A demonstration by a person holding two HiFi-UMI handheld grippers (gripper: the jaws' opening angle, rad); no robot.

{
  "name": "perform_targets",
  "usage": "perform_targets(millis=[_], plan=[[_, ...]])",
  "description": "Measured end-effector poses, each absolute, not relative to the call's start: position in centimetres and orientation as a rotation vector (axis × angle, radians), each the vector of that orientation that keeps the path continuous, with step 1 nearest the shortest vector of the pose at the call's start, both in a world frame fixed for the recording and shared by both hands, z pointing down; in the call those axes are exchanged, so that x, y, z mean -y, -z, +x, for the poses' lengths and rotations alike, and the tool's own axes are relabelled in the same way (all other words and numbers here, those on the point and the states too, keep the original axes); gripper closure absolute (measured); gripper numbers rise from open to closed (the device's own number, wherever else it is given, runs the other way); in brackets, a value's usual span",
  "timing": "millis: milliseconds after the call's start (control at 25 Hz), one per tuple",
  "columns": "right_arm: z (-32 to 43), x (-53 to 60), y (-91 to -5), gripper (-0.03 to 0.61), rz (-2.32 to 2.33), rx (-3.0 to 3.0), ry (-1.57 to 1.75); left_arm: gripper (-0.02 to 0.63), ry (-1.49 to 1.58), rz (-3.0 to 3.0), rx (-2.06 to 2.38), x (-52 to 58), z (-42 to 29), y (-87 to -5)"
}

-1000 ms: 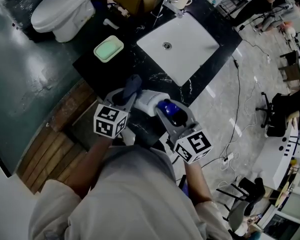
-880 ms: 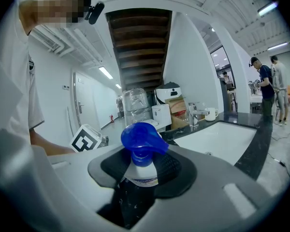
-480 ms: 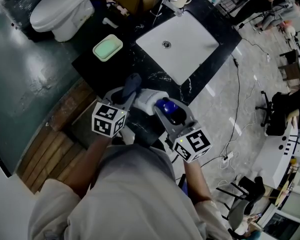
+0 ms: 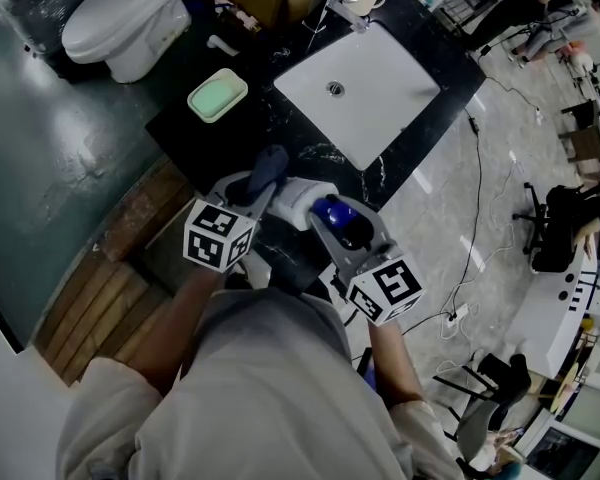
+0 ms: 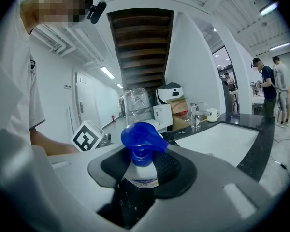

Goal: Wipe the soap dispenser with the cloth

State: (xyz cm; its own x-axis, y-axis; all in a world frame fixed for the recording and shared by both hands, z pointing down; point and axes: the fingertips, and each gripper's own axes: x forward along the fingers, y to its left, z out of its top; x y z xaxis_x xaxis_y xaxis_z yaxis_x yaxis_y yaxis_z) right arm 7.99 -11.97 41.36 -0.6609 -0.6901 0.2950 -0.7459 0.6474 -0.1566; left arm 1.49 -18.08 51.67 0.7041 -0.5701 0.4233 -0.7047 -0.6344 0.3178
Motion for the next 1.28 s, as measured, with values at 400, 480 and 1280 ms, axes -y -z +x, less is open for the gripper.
perform_targets(millis=[400, 480, 1280], plan=[[7.9, 12.0, -41.5, 0.442, 1.158, 2.661, -0.388, 0.523, -0.412, 2.479, 0.959, 18.2, 1.7, -51.5], [8.0, 11.9, -41.6, 0.442, 1.159, 2.659, -0.392, 0.523, -0.413, 2.482, 0.956, 18.2, 1.8, -51.3], [8.2, 11.7, -41.6, 0.442, 1.167, 2.672, -0.388, 0.523, -0.374, 2.523, 0.933, 17.6, 3.0, -49.3]])
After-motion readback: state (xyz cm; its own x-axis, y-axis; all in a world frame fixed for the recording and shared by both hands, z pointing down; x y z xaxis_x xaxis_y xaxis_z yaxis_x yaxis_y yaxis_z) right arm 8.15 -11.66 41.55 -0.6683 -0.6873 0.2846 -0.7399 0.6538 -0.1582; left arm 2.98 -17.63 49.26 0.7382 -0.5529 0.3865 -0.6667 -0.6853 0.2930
